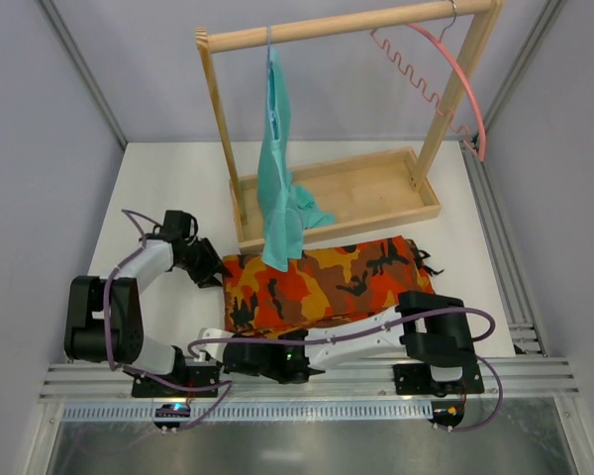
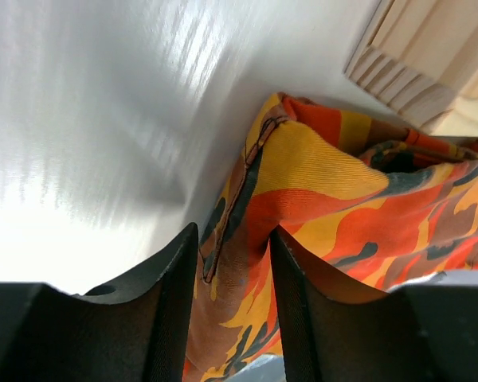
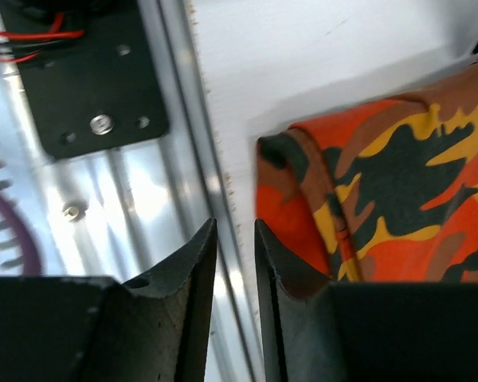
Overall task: Place the trousers on the hanger
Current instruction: Fold the trousers
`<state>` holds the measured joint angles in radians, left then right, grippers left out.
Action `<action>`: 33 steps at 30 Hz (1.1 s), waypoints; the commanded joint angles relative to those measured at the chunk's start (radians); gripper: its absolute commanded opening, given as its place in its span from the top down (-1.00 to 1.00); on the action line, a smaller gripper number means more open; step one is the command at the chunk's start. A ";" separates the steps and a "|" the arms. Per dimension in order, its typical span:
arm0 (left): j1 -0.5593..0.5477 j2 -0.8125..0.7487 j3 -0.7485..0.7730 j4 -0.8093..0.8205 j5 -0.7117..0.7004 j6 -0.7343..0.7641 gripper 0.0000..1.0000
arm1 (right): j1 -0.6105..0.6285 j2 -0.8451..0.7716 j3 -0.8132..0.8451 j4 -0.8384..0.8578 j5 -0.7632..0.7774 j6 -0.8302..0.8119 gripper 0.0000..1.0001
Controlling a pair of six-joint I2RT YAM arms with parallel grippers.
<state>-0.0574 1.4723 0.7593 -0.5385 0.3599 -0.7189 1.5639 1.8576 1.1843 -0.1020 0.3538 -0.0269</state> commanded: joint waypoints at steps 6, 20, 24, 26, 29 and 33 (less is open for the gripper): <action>0.008 -0.032 0.046 -0.011 -0.070 0.042 0.14 | -0.040 -0.155 -0.005 0.056 -0.007 0.136 0.40; 0.022 -0.130 0.133 -0.164 -0.305 0.041 -0.15 | -0.123 0.097 0.064 0.096 0.063 0.262 0.42; 0.022 -0.165 0.181 -0.190 -0.286 0.039 -0.17 | -0.117 0.046 0.069 0.050 0.095 0.288 0.42; 0.022 -0.184 0.167 -0.178 -0.236 0.045 -0.18 | -0.116 -0.030 0.060 0.010 0.108 0.317 0.42; 0.021 -0.239 0.074 -0.077 -0.120 0.030 -0.18 | -0.116 -0.151 0.019 -0.036 0.109 0.393 0.42; -0.002 -0.268 -0.043 0.035 -0.039 0.003 -0.18 | -0.116 -0.270 -0.063 -0.082 0.122 0.554 0.42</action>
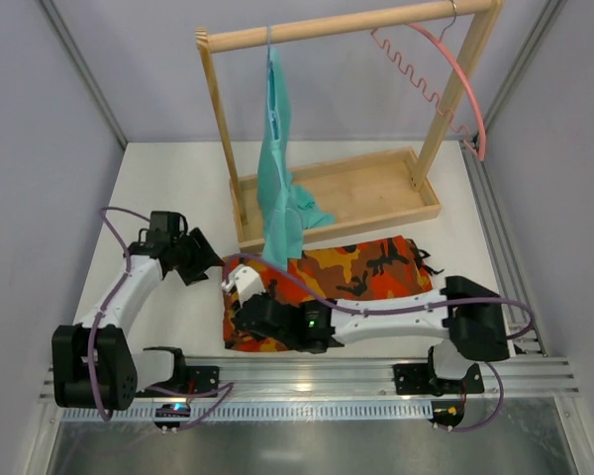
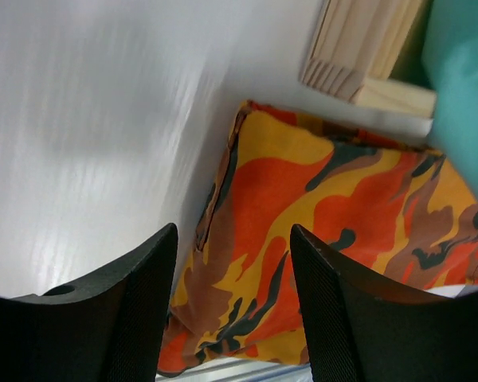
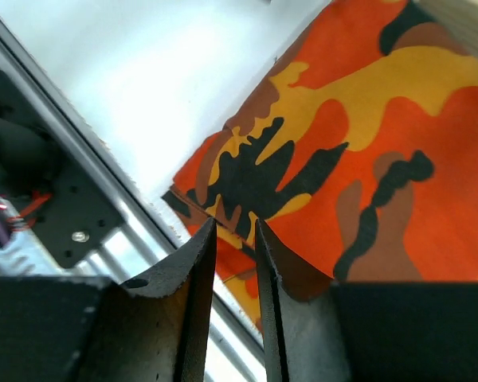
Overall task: Place the trousers on the hanger
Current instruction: Fold the trousers, then grab a hanger with the right arm
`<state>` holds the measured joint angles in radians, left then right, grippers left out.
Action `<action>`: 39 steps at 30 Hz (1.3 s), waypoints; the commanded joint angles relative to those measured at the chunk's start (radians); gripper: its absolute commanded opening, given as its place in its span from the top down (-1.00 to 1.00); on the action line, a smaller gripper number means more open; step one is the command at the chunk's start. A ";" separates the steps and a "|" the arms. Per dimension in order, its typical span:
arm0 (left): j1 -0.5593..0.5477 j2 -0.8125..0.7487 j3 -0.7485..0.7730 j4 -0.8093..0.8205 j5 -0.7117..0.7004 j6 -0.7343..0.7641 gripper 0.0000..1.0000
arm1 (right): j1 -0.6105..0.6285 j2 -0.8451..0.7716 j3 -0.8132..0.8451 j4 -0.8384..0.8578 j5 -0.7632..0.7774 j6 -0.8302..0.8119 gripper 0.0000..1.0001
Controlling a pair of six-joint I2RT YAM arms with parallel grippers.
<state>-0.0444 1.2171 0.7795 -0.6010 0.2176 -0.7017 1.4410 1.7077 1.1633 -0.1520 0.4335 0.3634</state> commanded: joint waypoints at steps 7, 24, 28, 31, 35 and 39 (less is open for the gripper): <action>-0.018 0.114 -0.129 0.142 0.074 -0.024 -0.20 | -0.004 -0.203 -0.207 -0.116 0.139 0.383 0.42; -0.018 0.303 0.000 0.009 -0.147 0.027 0.97 | 0.044 -0.186 -0.208 -0.244 0.232 0.549 0.39; -0.017 0.328 0.061 -0.069 -0.248 0.048 0.95 | 0.059 -0.270 -0.185 -0.316 0.244 0.581 0.25; -0.015 0.325 0.093 -0.114 -0.320 0.044 0.85 | 0.059 -0.354 -0.194 -0.375 0.266 0.634 0.21; 0.004 0.309 0.141 -0.157 -0.360 0.041 0.61 | 0.059 -0.451 -0.231 -0.461 0.309 0.735 0.21; 0.008 0.250 0.202 -0.206 -0.351 0.038 0.04 | 0.059 -0.548 -0.255 -0.535 0.332 0.793 0.20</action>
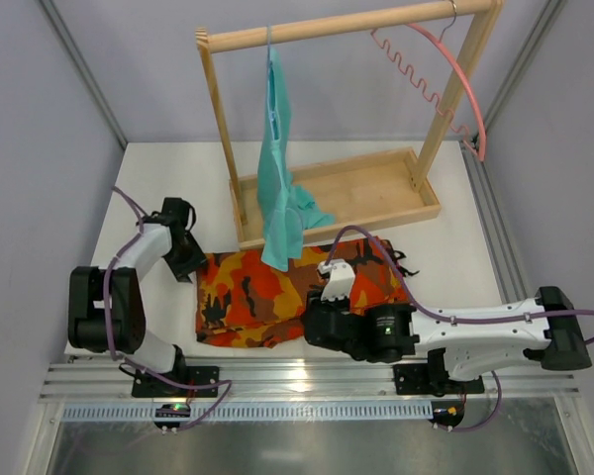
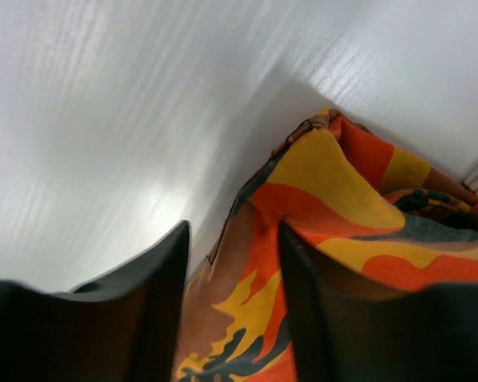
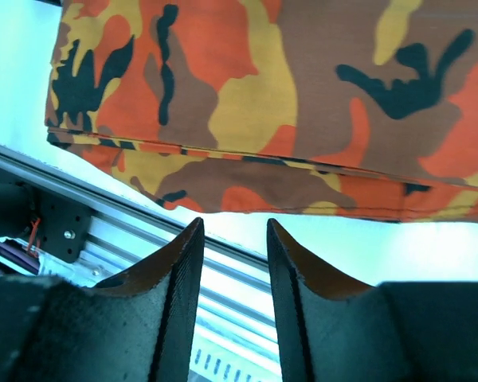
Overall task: Place the trousers on the hanger
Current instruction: Grab a hanger with the right arm
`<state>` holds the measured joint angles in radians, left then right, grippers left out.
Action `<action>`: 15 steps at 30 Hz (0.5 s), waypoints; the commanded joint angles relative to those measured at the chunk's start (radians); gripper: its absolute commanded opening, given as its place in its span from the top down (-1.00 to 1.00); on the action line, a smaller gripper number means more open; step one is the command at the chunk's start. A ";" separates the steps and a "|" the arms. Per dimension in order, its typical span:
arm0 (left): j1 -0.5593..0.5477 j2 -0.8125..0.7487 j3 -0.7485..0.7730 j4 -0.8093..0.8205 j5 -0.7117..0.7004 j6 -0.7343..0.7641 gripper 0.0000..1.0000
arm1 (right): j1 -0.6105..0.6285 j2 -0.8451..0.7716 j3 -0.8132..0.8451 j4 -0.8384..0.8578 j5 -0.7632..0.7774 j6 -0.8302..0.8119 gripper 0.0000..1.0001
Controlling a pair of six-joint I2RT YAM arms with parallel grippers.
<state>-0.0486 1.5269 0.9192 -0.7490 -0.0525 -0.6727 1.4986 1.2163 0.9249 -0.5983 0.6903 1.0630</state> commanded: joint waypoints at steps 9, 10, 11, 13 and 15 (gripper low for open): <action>0.012 -0.295 0.265 -0.139 0.092 0.048 -0.99 | -0.094 -0.274 0.325 -0.454 0.218 -0.123 -0.47; 0.012 -0.325 0.277 -0.133 0.127 0.051 -0.99 | -0.145 -0.287 0.356 -0.418 0.203 -0.205 -0.48; 0.010 -0.341 0.279 -0.116 0.181 0.047 -1.00 | -0.219 -0.296 0.411 -0.391 0.133 -0.286 -0.49; 0.010 -0.379 0.245 -0.005 0.411 0.045 -1.00 | -0.367 -0.307 0.474 -0.341 0.097 -0.499 -0.49; -0.008 -0.424 0.227 0.029 0.474 0.054 -1.00 | -0.425 -0.296 0.578 -0.311 0.104 -0.681 -0.49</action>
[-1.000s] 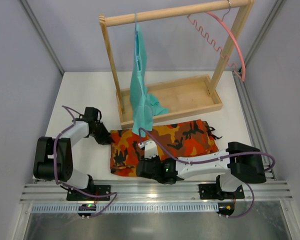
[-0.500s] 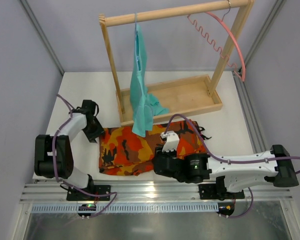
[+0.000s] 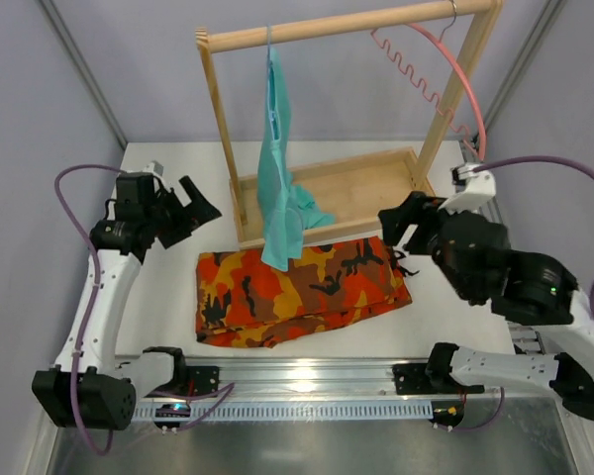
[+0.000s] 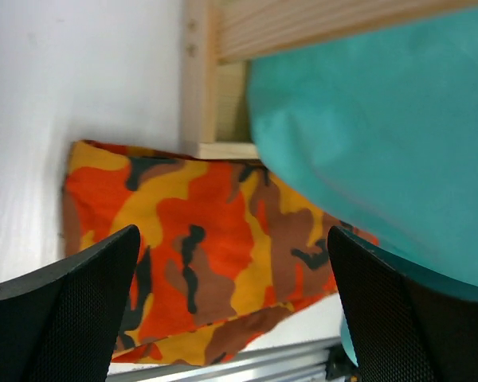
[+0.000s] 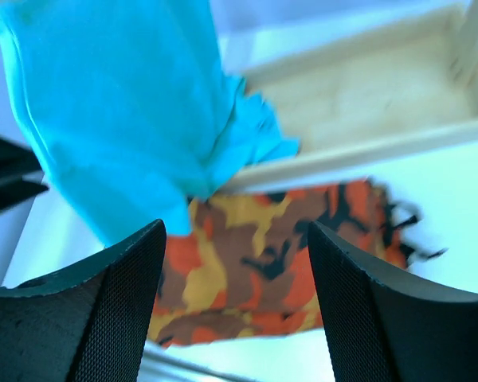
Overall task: Place the trousers on the hanger
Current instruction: Grab a hanger with the right arm
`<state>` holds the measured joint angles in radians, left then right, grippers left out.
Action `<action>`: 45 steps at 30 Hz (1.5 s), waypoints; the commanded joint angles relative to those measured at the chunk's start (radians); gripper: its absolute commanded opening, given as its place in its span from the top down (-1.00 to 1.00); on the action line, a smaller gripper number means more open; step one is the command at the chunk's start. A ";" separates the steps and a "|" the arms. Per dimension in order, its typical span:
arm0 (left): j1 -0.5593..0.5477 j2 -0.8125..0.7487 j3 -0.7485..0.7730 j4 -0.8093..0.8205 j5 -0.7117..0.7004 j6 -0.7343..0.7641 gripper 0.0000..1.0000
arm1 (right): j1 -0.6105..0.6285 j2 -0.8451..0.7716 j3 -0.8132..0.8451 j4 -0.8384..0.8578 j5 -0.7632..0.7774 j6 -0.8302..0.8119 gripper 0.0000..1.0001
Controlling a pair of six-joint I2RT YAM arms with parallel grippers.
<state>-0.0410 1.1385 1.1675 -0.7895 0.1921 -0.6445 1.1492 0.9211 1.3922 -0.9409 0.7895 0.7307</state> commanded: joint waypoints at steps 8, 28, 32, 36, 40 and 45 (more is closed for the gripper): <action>-0.026 -0.206 -0.221 0.350 0.515 -0.018 -1.00 | -0.681 0.174 0.519 0.148 -0.373 -0.683 -0.54; -0.028 -0.379 -0.382 0.400 0.527 0.055 -0.93 | -1.212 0.516 0.625 0.189 -1.015 -0.883 -0.58; -0.028 -0.385 -0.405 0.420 0.515 0.060 -0.89 | -1.212 0.533 0.607 0.179 -1.058 -0.892 -0.48; -0.030 -0.385 -0.411 0.421 0.515 0.065 -0.85 | -1.212 0.532 0.590 0.183 -1.086 -0.876 -0.15; -0.028 -0.401 -0.417 0.423 0.504 0.066 -0.83 | -1.212 0.541 0.565 0.188 -1.087 -0.866 -0.09; -0.028 -0.410 -0.428 0.429 0.492 0.066 -0.82 | -1.198 0.535 0.521 0.238 -1.061 -0.827 0.13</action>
<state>-0.0681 0.7441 0.7460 -0.4080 0.6819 -0.5934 -0.0589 1.4605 1.9293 -0.7750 -0.2779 -0.1200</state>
